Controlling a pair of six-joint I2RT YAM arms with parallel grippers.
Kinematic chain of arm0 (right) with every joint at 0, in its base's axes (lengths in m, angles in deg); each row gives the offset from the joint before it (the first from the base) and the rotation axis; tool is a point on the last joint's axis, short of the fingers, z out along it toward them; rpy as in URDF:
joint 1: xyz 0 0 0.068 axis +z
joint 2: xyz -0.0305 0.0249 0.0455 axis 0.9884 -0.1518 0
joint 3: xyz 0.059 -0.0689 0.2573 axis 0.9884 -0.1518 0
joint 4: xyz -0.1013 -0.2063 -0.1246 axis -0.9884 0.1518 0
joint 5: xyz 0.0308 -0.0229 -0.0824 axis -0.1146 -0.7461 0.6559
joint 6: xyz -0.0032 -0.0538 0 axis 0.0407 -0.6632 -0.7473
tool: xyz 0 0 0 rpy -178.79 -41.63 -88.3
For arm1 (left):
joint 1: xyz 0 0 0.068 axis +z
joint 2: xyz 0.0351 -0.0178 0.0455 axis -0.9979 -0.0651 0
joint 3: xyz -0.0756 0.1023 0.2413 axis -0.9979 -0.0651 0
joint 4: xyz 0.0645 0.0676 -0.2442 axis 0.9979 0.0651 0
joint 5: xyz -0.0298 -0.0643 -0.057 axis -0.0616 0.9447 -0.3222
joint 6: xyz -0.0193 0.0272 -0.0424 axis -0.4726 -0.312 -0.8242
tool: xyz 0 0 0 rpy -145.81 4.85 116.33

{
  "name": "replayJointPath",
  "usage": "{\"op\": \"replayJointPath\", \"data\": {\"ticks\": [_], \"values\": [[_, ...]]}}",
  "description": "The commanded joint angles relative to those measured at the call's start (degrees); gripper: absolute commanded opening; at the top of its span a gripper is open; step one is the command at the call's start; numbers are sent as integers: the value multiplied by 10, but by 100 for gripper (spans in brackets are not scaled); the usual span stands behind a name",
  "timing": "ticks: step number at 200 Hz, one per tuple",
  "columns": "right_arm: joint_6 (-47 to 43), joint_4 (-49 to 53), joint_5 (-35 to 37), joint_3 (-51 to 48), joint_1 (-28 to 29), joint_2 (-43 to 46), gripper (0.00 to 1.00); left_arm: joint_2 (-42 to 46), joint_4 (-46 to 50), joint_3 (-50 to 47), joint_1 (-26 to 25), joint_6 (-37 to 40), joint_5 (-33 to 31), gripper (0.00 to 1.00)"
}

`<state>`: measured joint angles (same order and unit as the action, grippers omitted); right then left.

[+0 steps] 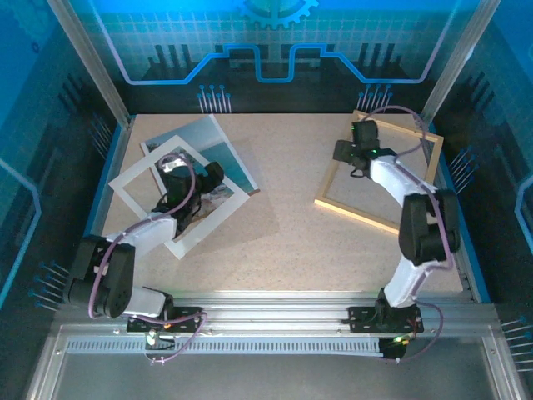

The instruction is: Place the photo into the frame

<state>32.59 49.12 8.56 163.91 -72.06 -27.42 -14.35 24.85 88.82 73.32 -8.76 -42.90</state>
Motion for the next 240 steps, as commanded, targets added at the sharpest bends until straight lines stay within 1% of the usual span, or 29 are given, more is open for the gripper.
{"op": "replayJointPath", "data": {"ticks": [1, 16, 45, 62, 78, 102, 120, 176, 221, 231, 240], "values": [[52, 116, 5, 73, 26, -54, 81, -5, 18, 20, -23, -39, 15, 99], [75, 138, -1, 110, 32, -94, 77, -2, 31, 12, -36, -42, 22, 99], [95, 150, 31, 154, 45, -153, 74, 10, 54, -5, -44, -28, 36, 99], [103, 158, 31, 175, 48, -182, 72, 23, 64, -17, -45, -15, 26, 99], [109, 166, 47, 190, 53, -201, 72, 38, 71, -24, -45, -3, 12, 99], [113, 158, 56, 193, 56, -212, 67, 58, 71, -34, -45, 10, -6, 99], [113, 166, 57, 208, 57, -226, 65, 64, 71, -36, -45, 16, -16, 99], [106, 177, 63, 230, 64, -248, 52, 65, 68, -42, -44, 13, -19, 99], [99, 181, 74, 227, 72, -240, 38, 71, 67, -48, -45, 13, -28, 99], [92, 183, 79, 225, 77, -236, 33, 73, 66, -50, -44, 12, -34, 99], [86, 185, 84, 221, 82, -230, 32, 76, 65, -52, -45, 11, -39, 99]]}}
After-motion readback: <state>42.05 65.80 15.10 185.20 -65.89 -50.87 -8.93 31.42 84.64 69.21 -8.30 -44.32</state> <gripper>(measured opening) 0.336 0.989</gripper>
